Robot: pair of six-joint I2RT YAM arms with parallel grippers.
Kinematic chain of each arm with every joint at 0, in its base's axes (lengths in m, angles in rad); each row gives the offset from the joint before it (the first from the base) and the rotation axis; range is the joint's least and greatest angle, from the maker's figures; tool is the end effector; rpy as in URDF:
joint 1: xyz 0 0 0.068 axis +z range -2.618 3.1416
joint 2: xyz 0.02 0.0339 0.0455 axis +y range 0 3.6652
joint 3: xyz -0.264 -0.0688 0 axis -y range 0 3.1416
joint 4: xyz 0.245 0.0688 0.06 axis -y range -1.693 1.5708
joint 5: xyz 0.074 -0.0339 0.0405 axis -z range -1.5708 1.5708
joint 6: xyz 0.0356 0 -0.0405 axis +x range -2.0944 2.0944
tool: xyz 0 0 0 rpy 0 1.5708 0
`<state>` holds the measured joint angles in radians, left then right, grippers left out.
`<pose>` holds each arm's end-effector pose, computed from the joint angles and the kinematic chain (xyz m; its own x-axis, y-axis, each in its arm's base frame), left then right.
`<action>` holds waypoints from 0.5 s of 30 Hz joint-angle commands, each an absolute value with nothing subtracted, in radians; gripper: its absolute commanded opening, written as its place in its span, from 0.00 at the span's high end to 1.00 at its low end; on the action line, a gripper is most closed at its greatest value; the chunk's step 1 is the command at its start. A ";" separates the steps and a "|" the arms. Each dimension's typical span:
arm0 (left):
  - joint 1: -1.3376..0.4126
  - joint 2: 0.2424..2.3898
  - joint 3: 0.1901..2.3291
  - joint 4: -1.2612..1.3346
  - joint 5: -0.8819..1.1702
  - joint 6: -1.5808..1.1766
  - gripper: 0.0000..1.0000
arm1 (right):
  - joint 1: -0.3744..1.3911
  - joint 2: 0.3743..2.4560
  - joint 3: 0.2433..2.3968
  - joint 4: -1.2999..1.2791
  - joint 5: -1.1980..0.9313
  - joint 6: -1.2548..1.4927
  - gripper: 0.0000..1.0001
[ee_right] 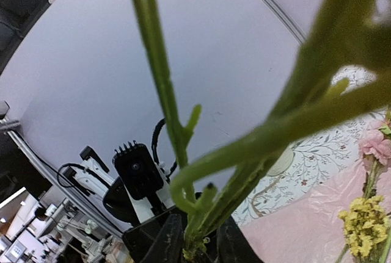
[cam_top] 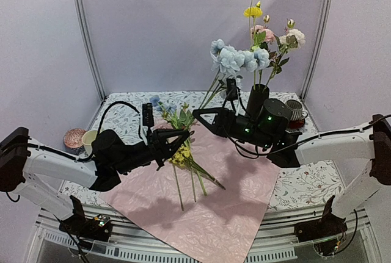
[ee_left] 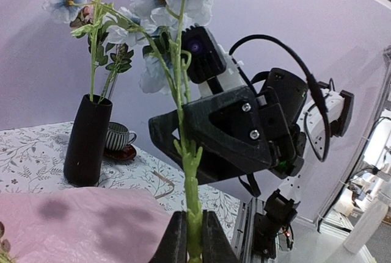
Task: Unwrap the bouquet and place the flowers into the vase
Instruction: Pass from the left arm to the right, then place the fake flower in the vase.
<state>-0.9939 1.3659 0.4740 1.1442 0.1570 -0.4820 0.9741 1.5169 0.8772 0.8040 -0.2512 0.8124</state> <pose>0.1440 -0.2315 0.2462 -0.3014 -0.3763 -0.8761 0.8698 0.2679 -0.4143 0.1866 0.2905 0.2967 -0.6185 0.3409 -0.7080 -0.7125 0.1366 0.6882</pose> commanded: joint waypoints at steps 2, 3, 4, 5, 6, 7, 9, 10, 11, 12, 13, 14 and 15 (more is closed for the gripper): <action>-1.015 1.376 0.472 1.221 0.185 -0.477 0.93 | 0.974 1.544 0.906 0.896 -0.305 0.790 0.86; -1.014 1.378 0.474 1.221 0.186 -0.477 0.92 | 0.975 1.545 0.907 0.897 -0.307 0.788 0.90; -1.016 1.382 0.475 1.220 0.186 -0.476 0.90 | 0.975 1.545 0.909 0.896 -0.310 0.786 0.94; -1.016 1.385 0.475 1.220 0.186 -0.476 0.88 | 0.974 1.543 0.908 0.892 -0.310 0.780 0.96; -1.016 1.386 0.476 1.220 0.184 -0.477 0.84 | 0.975 1.537 0.907 0.884 -0.307 0.773 0.97; -1.017 1.385 0.473 1.218 0.178 -0.478 0.76 | 0.975 1.527 0.904 0.870 -0.298 0.761 0.97; -1.017 1.376 0.465 1.202 0.140 -0.485 0.58 | 0.975 1.496 0.907 0.803 -0.260 0.712 0.98; -1.016 1.367 0.457 1.193 0.123 -0.486 0.51 | 0.975 1.476 0.913 0.750 -0.236 0.672 0.98; -1.017 1.354 0.448 1.177 0.104 -0.488 0.45 | 0.973 1.451 0.922 0.680 -0.210 0.635 0.98; -1.016 1.338 0.439 1.157 0.085 -0.488 0.39 | 0.971 1.426 0.934 0.584 -0.172 0.564 0.98; -1.016 1.318 0.429 1.136 0.067 -0.489 0.27 | 0.969 1.403 0.947 0.499 -0.127 0.501 0.98; -1.015 1.295 0.420 1.115 0.055 -0.487 0.20 | 0.962 1.378 0.963 0.414 -0.077 0.453 0.98; -1.015 1.270 0.410 1.089 0.049 -0.484 0.10 | 0.951 1.357 0.978 0.341 -0.027 0.374 0.98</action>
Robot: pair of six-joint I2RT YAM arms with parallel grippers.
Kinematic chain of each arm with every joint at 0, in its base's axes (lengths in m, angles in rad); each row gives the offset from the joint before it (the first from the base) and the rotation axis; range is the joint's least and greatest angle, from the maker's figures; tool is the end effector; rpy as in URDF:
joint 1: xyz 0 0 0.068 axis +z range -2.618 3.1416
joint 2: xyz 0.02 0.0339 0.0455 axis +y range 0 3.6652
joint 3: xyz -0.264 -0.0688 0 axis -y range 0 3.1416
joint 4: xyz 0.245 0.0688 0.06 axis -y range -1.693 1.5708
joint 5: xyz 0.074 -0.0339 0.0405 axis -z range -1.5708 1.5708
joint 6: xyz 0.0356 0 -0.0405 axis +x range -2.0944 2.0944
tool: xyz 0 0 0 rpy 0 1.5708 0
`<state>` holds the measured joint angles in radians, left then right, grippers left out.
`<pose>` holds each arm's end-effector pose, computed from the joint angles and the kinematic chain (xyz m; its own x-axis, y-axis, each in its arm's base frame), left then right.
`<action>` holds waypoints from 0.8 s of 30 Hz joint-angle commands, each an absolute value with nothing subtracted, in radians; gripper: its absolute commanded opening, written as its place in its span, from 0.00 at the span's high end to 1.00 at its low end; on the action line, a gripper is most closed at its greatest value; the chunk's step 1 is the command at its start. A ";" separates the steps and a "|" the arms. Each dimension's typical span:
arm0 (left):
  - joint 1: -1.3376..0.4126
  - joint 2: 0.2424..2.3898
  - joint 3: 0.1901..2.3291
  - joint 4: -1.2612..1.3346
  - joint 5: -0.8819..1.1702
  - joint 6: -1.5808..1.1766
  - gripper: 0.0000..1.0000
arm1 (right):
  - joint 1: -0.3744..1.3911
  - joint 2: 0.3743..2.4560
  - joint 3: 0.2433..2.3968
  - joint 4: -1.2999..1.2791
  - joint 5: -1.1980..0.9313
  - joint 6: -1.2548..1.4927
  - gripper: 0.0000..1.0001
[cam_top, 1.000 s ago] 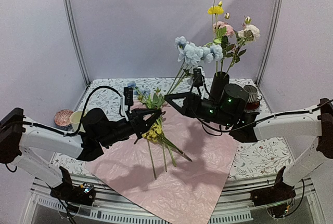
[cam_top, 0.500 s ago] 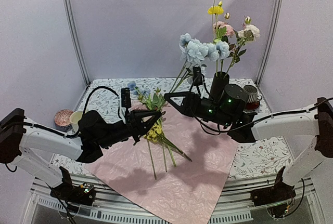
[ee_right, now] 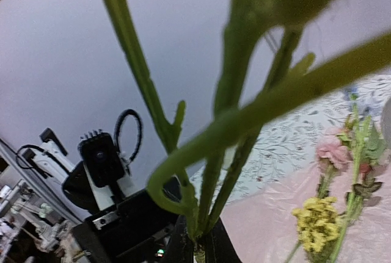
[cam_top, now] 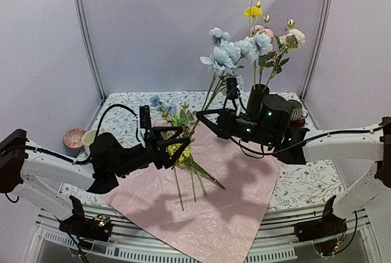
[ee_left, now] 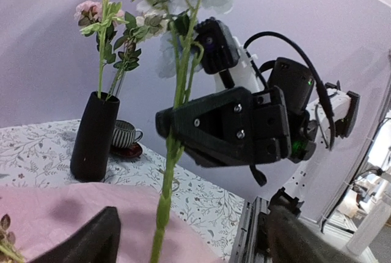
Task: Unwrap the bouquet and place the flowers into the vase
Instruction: Place the fake flower in the vase.
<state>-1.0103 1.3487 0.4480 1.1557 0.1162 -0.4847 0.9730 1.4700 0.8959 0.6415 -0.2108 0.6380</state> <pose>0.1384 -0.2282 0.2438 -0.3011 -0.3908 -0.8698 0.8596 0.2836 -0.4250 0.1854 0.2855 0.3008 -0.5209 0.2697 -0.8099 -0.7662 0.2703 0.5829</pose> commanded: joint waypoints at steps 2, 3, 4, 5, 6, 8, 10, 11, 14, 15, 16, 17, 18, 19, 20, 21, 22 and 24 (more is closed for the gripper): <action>-1.015 1.216 0.402 1.033 0.055 -0.467 0.02 | 0.916 1.312 1.012 0.204 0.056 0.273 0.98; -1.016 1.188 0.404 0.994 0.048 -0.464 0.02 | 0.893 1.294 1.035 0.140 0.088 0.234 0.98; -1.016 1.161 0.409 0.955 0.040 -0.461 0.02 | 0.868 1.275 1.061 0.086 0.118 0.176 0.98; -1.016 1.138 0.413 0.919 0.031 -0.455 0.02 | 0.836 1.261 1.087 0.041 0.145 0.131 0.98; -1.016 1.116 0.415 0.892 0.027 -0.447 0.02 | 0.816 1.248 1.114 0.003 0.171 0.098 0.98; -1.017 1.080 0.415 0.862 0.028 -0.429 0.02 | 0.779 1.238 1.179 -0.042 0.230 0.025 0.98; -1.016 1.053 0.414 0.842 0.032 -0.410 0.02 | 0.748 1.246 1.235 -0.070 0.275 -0.062 0.97; -1.017 1.044 0.414 0.834 0.036 -0.402 0.02 | 0.735 1.256 1.264 -0.077 0.313 -0.080 0.97; -1.016 1.029 0.414 0.821 0.042 -0.382 0.02 | 0.708 1.292 1.321 -0.057 0.396 -0.142 0.97; -1.016 1.027 0.412 0.822 0.040 -0.382 0.02 | 0.701 1.306 1.333 -0.043 0.413 -0.162 0.97; -1.016 1.027 0.410 0.823 0.041 -0.381 0.02 | 0.692 1.317 1.344 -0.032 0.416 -0.176 0.97; -1.016 1.026 0.410 0.822 0.042 -0.381 0.02 | 0.680 1.332 1.359 -0.028 0.413 -0.187 0.97; -1.016 1.027 0.410 0.820 0.044 -0.381 0.03 | 0.670 1.349 1.377 -0.032 0.407 -0.190 0.97; -1.016 1.027 0.410 0.817 0.047 -0.382 0.03 | 0.663 1.367 1.397 -0.038 0.404 -0.192 0.97; -1.016 1.027 0.410 0.814 0.048 -0.382 0.03 | 0.659 1.383 1.413 -0.042 0.408 -0.195 0.97; -1.017 1.025 0.409 0.811 0.048 -0.381 0.03 | 0.657 1.398 1.424 -0.040 0.413 -0.200 0.97; -1.016 1.024 0.407 0.810 0.048 -0.381 0.03 | 0.654 1.415 1.432 -0.037 0.424 -0.207 0.97; -1.016 1.022 0.404 0.811 0.046 -0.379 0.03 | 0.647 1.440 1.438 -0.029 0.432 -0.215 0.97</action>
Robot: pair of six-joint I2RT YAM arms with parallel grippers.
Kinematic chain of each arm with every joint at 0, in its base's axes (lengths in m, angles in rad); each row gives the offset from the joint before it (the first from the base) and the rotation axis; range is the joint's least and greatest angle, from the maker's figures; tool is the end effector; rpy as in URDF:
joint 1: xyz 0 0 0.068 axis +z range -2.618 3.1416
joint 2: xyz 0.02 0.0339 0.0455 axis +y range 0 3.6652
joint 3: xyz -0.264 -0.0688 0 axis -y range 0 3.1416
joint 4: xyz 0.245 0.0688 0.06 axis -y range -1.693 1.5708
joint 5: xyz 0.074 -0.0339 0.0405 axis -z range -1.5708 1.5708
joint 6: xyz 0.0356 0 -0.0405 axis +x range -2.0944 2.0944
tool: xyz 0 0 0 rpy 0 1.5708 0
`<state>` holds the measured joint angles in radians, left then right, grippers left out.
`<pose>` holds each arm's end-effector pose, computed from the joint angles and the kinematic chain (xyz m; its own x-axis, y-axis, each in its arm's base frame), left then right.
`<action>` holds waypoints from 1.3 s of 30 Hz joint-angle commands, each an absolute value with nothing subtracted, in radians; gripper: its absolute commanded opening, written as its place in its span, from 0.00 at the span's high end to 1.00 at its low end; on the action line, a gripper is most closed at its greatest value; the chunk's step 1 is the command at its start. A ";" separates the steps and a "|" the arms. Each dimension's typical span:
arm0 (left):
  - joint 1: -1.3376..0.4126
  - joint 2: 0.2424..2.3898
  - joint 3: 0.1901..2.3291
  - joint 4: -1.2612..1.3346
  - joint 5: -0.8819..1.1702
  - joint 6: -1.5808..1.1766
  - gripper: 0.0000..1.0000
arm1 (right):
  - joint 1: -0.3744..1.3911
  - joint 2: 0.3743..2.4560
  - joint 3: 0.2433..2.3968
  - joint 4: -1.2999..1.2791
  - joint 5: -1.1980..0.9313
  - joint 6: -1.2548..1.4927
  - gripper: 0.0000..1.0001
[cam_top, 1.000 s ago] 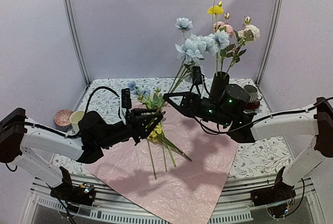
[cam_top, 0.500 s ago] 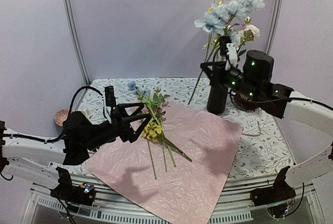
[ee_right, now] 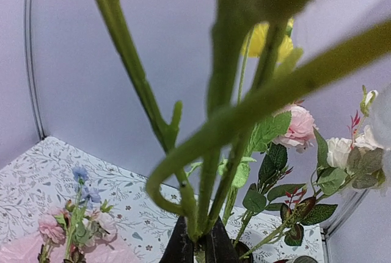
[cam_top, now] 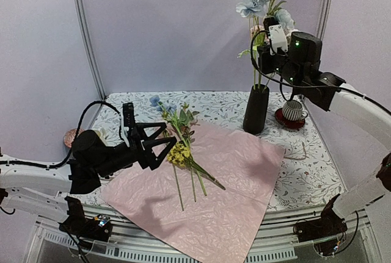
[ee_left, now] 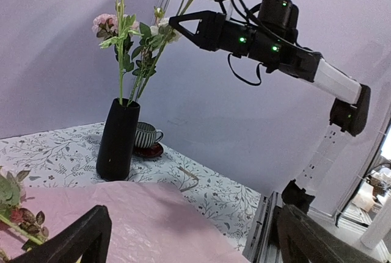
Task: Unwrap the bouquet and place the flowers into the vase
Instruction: Place the fake flower in the vase.
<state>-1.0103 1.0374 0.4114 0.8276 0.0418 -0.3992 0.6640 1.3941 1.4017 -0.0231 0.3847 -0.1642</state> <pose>0.1193 -0.1929 0.2678 -0.2393 -0.3492 -0.9060 0.8411 0.3915 -0.3731 0.2643 0.1898 0.4336 0.0330 -0.1665 -0.9855 -0.2740 0.9467 -0.1692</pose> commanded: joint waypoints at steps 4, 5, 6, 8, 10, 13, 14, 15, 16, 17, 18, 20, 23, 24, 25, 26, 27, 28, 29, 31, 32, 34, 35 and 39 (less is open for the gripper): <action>-1.015 1.023 0.401 0.823 0.042 -0.370 0.04 | 0.618 1.479 1.429 0.003 0.426 -0.208 0.97; -1.016 1.023 0.399 0.827 0.042 -0.367 0.04 | 0.614 1.487 1.423 0.018 0.427 -0.210 0.97; -1.015 1.024 0.399 0.831 0.042 -0.364 0.04 | 0.609 1.495 1.416 0.037 0.424 -0.211 0.97; -1.015 1.027 0.398 0.836 0.042 -0.360 0.04 | 0.600 1.512 1.406 0.062 0.419 -0.212 0.97; -1.015 1.029 0.398 0.836 0.042 -0.356 0.04 | 0.588 1.528 1.404 0.074 0.402 -0.208 0.97; -1.016 1.024 0.393 0.835 0.041 -0.351 0.04 | 0.580 1.543 1.406 0.089 0.395 -0.211 0.97; -1.016 1.020 0.391 0.832 0.040 -0.350 0.04 | 0.580 1.543 1.411 0.088 0.393 -0.214 0.97; -1.015 1.017 0.390 0.828 0.037 -0.350 0.04 | 0.579 1.540 1.416 0.083 0.389 -0.216 0.97; -1.015 1.014 0.389 0.825 0.034 -0.348 0.04 | 0.580 1.535 1.422 0.077 0.384 -0.216 0.97; -1.015 1.011 0.389 0.822 0.031 -0.346 0.04 | 0.580 1.528 1.429 0.071 0.377 -0.213 0.97; -1.014 1.008 0.388 0.819 0.029 -0.344 0.04 | 0.579 1.520 1.436 0.062 0.370 -0.211 0.97; -1.014 1.006 0.387 0.816 0.019 -0.341 0.04 | 0.580 1.505 1.450 0.043 0.353 -0.205 0.97; -1.015 1.011 0.385 0.824 0.014 -0.336 0.04 | 0.580 1.487 1.473 0.011 0.328 -0.200 0.98; -1.015 1.014 0.387 0.825 0.017 -0.336 0.04 | 0.579 1.486 1.484 0.002 0.327 -0.202 0.98; -1.015 1.019 0.389 0.825 0.019 -0.336 0.04 | 0.580 1.486 1.491 -0.007 0.328 -0.203 0.98; -1.015 1.022 0.393 0.825 0.023 -0.336 0.04 | 0.579 1.485 1.493 -0.008 0.331 -0.207 0.98; -1.015 1.027 0.396 0.825 0.026 -0.336 0.04 | 0.580 1.484 1.495 -0.003 0.338 -0.213 0.98; -1.015 1.029 0.397 0.827 0.026 -0.336 0.04 | 0.579 1.484 1.496 -0.001 0.341 -0.218 0.98; -1.015 1.032 0.398 0.827 0.026 -0.335 0.04 | 0.578 1.485 1.496 0.005 0.344 -0.224 0.98; -1.015 1.033 0.399 0.830 0.027 -0.334 0.04 | 0.578 1.491 1.496 0.018 0.348 -0.235 0.98; -1.015 1.034 0.399 0.832 0.029 -0.334 0.04 | 0.578 1.494 1.496 0.024 0.348 -0.238 0.98; -1.015 1.037 0.403 0.834 0.040 -0.336 0.04 | 0.574 1.507 1.496 0.036 0.346 -0.241 0.98; -1.014 1.040 0.405 0.833 0.044 -0.339 0.04 | 0.572 1.515 1.497 0.038 0.342 -0.241 0.98; -1.015 1.046 0.406 0.831 0.043 -0.342 0.04 | 0.560 1.543 1.497 0.038 0.314 -0.214 0.98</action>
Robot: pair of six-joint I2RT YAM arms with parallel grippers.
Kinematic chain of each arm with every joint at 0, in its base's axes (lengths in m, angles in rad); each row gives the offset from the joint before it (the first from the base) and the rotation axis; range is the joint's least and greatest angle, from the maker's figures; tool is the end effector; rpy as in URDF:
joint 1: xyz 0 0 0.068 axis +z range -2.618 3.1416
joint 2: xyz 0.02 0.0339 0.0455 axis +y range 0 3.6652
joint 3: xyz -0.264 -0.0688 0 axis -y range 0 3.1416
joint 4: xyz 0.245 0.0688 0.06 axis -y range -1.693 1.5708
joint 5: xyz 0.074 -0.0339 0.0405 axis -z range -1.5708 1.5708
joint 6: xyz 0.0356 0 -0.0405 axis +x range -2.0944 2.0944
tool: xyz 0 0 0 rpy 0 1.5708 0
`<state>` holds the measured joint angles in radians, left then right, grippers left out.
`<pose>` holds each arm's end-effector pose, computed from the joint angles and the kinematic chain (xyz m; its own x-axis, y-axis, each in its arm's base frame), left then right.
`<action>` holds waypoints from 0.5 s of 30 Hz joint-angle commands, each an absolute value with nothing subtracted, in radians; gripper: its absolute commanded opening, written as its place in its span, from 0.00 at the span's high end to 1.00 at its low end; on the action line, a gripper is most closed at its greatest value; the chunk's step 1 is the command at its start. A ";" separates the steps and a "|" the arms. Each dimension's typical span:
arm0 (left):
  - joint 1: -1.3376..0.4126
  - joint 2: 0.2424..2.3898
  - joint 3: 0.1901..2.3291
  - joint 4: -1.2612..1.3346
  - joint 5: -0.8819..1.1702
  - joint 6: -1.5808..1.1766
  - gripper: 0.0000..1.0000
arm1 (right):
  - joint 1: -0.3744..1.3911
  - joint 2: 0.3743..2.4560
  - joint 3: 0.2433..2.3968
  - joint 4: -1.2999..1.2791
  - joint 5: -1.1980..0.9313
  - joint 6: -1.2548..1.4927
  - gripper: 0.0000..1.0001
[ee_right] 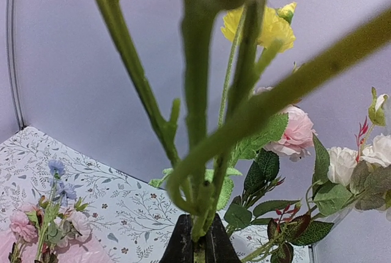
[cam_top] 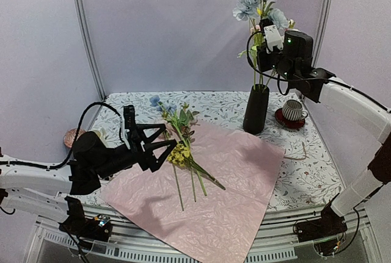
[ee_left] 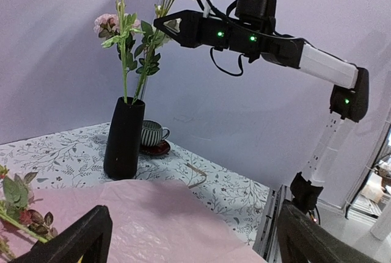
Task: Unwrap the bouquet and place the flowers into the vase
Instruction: Place the fake flower in the vase.
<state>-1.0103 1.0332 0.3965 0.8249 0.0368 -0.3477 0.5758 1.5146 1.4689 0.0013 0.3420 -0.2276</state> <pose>0.1186 -0.1914 0.2633 -0.2014 -0.3196 -0.9259 0.8477 0.4167 -0.3282 0.3085 0.1861 0.4211 0.0161 -0.2430 -0.9699 -0.2344 0.9421 -0.2399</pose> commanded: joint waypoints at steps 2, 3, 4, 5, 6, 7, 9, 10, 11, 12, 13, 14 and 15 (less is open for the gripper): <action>-1.015 1.046 0.406 0.831 0.042 -0.343 0.04 | 0.555 1.556 1.495 0.035 0.301 -0.196 0.98; -1.015 1.046 0.406 0.831 0.044 -0.342 0.04 | 0.554 1.566 1.491 0.036 0.299 -0.190 0.98; -1.015 1.047 0.408 0.831 0.048 -0.340 0.04 | 0.552 1.571 1.488 0.036 0.298 -0.184 0.98; -1.014 1.048 0.410 0.829 0.050 -0.341 0.04 | 0.549 1.579 1.486 0.036 0.296 -0.177 0.98; -1.015 1.049 0.413 0.827 0.051 -0.341 0.04 | 0.545 1.584 1.483 0.034 0.294 -0.171 0.98; -1.015 1.051 0.414 0.824 0.053 -0.340 0.04 | 0.541 1.589 1.480 0.032 0.290 -0.162 0.98; -1.015 1.052 0.414 0.822 0.054 -0.341 0.04 | 0.532 1.598 1.475 0.028 0.275 -0.142 0.98; -1.015 1.053 0.414 0.822 0.054 -0.341 0.04 | 0.528 1.603 1.473 0.026 0.270 -0.133 0.98; -1.014 1.053 0.414 0.822 0.055 -0.342 0.04 | 0.524 1.609 1.473 0.023 0.265 -0.128 0.98; -1.015 1.052 0.414 0.822 0.055 -0.341 0.04 | 0.522 1.614 1.471 0.018 0.260 -0.120 0.98; -1.015 1.052 0.414 0.823 0.054 -0.341 0.04 | 0.520 1.618 1.470 0.017 0.258 -0.117 0.98; -1.015 1.053 0.414 0.824 0.055 -0.341 0.04 | 0.518 1.623 1.468 0.017 0.257 -0.113 0.98; -1.015 1.053 0.414 0.825 0.056 -0.341 0.04 | 0.516 1.626 1.463 0.018 0.254 -0.109 0.98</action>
